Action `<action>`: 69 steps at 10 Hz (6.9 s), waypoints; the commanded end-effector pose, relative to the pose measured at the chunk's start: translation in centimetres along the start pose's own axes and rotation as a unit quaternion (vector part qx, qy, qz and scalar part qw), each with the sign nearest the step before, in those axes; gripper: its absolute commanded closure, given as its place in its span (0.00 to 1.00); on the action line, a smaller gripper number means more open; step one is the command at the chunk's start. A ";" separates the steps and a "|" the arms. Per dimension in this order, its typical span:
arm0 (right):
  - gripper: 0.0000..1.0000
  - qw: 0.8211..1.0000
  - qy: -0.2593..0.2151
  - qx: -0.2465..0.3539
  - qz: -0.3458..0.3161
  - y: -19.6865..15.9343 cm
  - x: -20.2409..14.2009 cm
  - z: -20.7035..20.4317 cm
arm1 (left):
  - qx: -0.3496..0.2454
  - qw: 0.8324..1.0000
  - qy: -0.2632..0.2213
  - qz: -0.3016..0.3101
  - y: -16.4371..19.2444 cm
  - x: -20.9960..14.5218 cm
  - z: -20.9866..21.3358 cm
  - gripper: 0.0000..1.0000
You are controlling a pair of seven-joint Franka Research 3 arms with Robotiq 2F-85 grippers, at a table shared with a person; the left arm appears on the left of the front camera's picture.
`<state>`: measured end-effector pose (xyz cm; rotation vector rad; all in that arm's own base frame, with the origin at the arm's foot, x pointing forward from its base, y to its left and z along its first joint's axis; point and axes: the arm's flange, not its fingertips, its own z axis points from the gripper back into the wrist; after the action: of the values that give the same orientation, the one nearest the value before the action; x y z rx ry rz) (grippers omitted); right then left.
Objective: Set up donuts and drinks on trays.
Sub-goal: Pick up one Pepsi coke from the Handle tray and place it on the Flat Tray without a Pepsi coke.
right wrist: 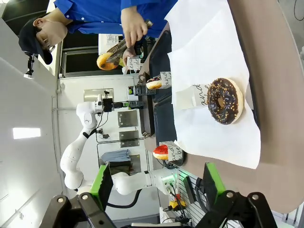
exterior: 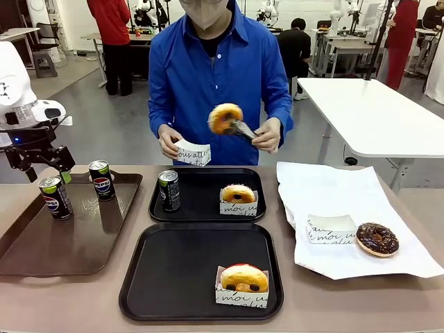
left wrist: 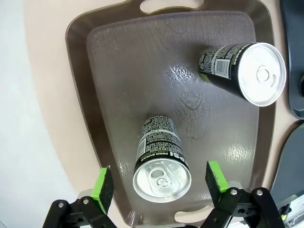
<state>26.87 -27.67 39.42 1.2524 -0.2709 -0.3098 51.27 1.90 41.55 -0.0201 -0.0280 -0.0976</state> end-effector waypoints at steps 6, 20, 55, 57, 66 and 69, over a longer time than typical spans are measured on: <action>0.00 1.000 0.000 0.006 0.002 0.0 0.0 0.1 | 0.001 1.000 0.001 -0.001 0.3 -0.3 -2.5 0.00; 0.00 1.000 0.000 0.006 0.002 0.0 0.0 0.1 | -0.010 1.000 0.016 0.024 -2.4 -7.1 6.3 1.00; 0.00 1.000 0.000 0.006 0.002 0.0 0.0 0.1 | 0.014 0.928 0.042 -0.370 -18.3 -22.2 11.4 0.41; 0.00 1.000 0.000 0.006 0.002 0.0 0.0 0.1 | -0.010 0.942 0.030 -0.333 -16.5 -23.7 9.8 0.41; 0.00 1.000 0.000 0.006 0.002 0.0 0.0 0.1 | -0.039 0.936 -0.068 -0.342 -22.0 -16.5 10.3 0.41; 0.00 1.000 0.000 0.006 0.002 0.0 0.0 0.1 | -0.051 0.940 -0.082 -0.328 -26.3 -14.3 8.8 0.41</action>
<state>26.88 -27.66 39.42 1.2525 -0.2703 -0.3095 33.69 -21.44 50.28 -0.1052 -0.1831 -0.8011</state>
